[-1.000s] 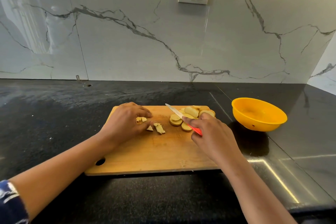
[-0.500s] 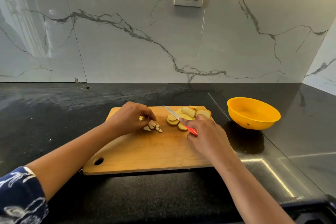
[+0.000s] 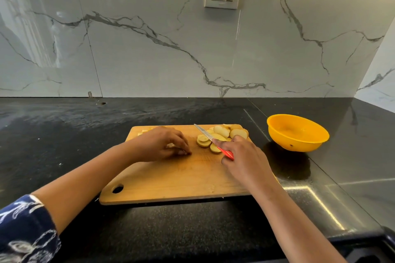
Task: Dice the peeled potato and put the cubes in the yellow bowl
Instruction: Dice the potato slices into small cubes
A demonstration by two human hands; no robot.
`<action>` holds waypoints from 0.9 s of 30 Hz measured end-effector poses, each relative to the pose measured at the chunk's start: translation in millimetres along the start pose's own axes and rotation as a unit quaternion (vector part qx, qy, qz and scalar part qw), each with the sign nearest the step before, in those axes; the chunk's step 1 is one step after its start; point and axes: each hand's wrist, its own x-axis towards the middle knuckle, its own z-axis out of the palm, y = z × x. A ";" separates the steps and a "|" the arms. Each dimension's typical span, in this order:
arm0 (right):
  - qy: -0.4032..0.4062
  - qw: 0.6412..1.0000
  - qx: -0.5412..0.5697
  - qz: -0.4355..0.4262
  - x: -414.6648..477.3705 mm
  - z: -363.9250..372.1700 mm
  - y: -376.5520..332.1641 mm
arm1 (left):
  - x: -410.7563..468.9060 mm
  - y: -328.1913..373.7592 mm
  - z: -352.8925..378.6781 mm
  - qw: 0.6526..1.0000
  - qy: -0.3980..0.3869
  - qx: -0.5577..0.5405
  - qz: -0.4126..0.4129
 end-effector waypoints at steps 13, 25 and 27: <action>-0.005 1.000 0.002 -0.002 0.5 2.8 -1.5 | -20.6 -18.9 -15.2 0.994 0.075 -0.065 -0.051; -0.005 1.000 0.002 0.002 -0.4 2.7 0.5 | -20.8 -46.6 -9.5 0.974 0.223 0.041 -0.030; -0.005 1.000 0.002 0.001 -0.2 2.9 0.9 | -28.4 -42.6 -14.2 0.971 0.239 0.016 -0.013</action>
